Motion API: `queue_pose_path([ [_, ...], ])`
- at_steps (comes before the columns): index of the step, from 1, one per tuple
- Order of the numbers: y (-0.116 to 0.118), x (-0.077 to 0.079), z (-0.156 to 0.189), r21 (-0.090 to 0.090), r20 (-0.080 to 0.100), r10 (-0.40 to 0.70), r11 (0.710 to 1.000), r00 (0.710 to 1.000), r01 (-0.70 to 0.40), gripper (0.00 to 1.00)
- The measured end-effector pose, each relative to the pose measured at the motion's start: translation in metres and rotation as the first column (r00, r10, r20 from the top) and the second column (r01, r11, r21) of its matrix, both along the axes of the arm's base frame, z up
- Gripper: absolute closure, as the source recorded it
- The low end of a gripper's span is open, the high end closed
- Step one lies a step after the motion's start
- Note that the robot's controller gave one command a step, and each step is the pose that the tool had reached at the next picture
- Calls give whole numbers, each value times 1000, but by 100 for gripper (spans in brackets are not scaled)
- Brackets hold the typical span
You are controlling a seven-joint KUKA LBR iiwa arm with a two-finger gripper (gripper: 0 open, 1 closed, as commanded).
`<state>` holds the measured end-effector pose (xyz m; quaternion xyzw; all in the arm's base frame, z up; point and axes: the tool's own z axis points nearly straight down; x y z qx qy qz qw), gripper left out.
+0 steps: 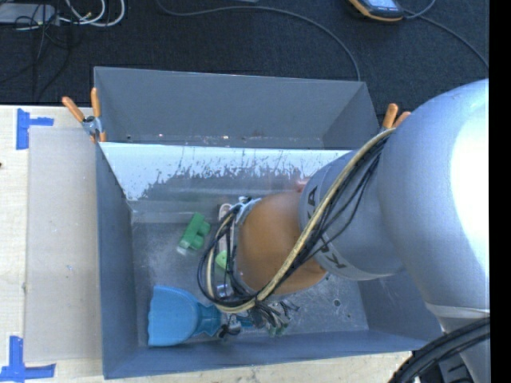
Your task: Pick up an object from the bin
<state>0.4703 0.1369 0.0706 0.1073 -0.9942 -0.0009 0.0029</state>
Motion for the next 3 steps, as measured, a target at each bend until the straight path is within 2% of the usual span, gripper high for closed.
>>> queue_pose_path([
  [3, -3, 0, 6, 0, 0, 4, 1000, 1000, -4, 100],
])
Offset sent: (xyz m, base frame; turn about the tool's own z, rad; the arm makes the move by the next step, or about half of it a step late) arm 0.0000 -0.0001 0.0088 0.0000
